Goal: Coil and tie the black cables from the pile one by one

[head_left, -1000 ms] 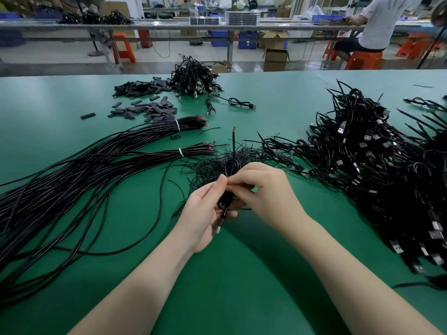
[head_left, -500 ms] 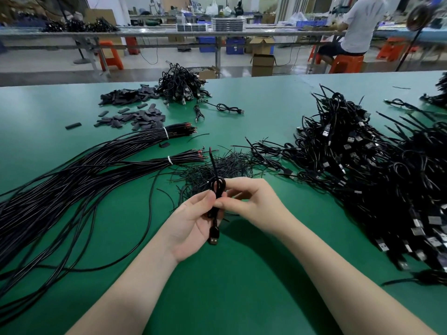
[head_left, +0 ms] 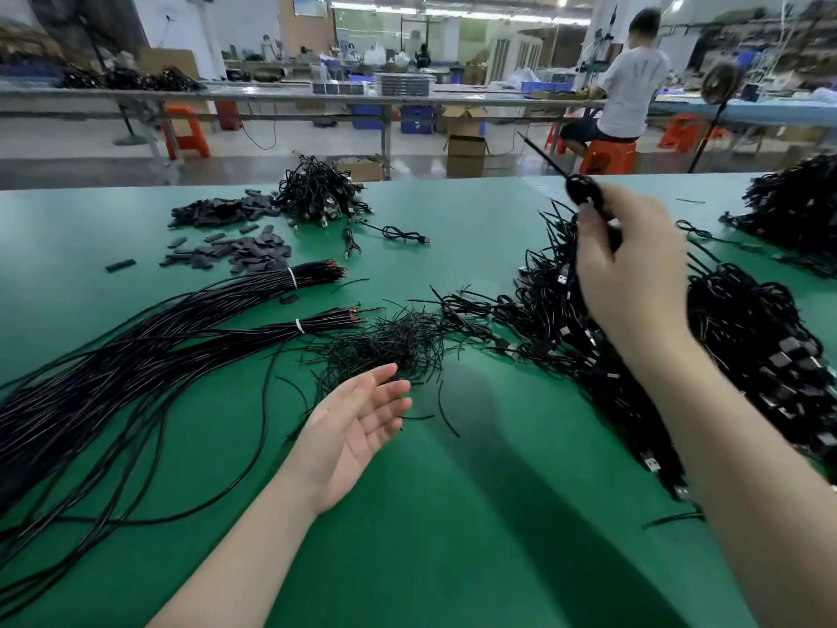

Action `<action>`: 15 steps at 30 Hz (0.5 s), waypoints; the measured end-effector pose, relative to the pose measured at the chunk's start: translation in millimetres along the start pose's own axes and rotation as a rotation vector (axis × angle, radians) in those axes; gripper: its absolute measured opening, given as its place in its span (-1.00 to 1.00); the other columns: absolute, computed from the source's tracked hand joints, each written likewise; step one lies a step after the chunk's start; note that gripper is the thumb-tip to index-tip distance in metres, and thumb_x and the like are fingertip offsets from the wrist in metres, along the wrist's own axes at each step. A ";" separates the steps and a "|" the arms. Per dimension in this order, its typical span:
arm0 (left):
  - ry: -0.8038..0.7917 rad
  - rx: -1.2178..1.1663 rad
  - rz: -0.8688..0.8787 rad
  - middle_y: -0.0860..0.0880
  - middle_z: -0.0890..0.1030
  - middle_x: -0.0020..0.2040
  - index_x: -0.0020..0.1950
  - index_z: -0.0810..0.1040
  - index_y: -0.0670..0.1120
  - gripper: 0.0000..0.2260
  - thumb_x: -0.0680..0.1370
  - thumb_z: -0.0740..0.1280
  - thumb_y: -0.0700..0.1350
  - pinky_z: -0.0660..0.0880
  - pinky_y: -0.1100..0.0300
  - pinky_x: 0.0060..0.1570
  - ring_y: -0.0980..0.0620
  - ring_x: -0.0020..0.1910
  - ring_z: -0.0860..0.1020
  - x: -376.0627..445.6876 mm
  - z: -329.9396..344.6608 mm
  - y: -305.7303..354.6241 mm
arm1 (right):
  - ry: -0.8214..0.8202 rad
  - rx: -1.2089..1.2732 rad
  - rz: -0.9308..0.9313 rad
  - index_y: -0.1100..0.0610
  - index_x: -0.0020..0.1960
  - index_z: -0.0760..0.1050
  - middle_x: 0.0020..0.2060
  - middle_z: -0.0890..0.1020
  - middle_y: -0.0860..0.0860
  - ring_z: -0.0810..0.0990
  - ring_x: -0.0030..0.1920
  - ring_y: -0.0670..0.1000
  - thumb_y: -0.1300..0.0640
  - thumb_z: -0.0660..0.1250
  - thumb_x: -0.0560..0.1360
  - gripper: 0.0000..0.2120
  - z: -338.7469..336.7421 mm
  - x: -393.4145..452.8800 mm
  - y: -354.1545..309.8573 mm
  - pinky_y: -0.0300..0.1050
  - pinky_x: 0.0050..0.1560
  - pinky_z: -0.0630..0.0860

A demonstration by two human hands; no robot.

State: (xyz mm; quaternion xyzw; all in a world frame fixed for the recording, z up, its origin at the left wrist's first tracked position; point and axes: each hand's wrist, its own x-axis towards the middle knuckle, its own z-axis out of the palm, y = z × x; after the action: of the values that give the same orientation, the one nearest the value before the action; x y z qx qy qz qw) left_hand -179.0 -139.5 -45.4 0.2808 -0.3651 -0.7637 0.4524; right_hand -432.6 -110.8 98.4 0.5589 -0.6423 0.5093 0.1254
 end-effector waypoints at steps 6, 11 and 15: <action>0.015 0.033 0.021 -0.15 0.67 0.02 0.13 0.65 -0.11 -0.76 0.52 0.31 -0.09 0.61 0.18 -0.15 -0.02 -0.07 0.65 -2.0 2.9 -0.6 | -0.217 -0.838 0.383 0.18 0.30 0.40 0.23 0.45 0.31 0.43 0.20 0.37 0.09 0.15 0.58 -0.66 -73.6 36.1 126.3 0.28 0.21 0.39; 0.029 0.091 0.052 -0.13 0.68 -0.02 0.19 0.59 -0.16 -0.72 0.52 0.31 -0.11 0.60 0.20 -0.14 0.00 -0.09 0.64 -6.9 7.0 1.0 | -0.441 -0.721 0.604 0.07 0.55 0.11 0.54 0.12 0.16 0.13 0.50 0.27 -0.18 -0.06 0.62 -0.42 -70.7 9.9 147.5 0.25 0.43 0.11; 0.093 0.318 0.068 -0.05 0.68 -0.15 0.12 0.60 -0.14 -0.82 0.63 0.22 -0.24 0.56 0.26 -0.17 0.04 -0.16 0.59 -9.8 20.9 -6.0 | -0.240 -0.763 0.352 0.04 0.50 0.21 0.54 0.12 0.19 -0.02 0.54 0.24 -0.19 -0.01 0.61 -0.46 -45.5 -1.0 109.9 0.37 0.42 -0.21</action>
State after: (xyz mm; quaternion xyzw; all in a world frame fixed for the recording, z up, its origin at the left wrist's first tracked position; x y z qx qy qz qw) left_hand -193.6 -122.4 -37.3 0.3716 -0.4692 -0.6666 0.4442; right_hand -543.8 -89.8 61.6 0.4097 -0.8800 0.1803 0.1586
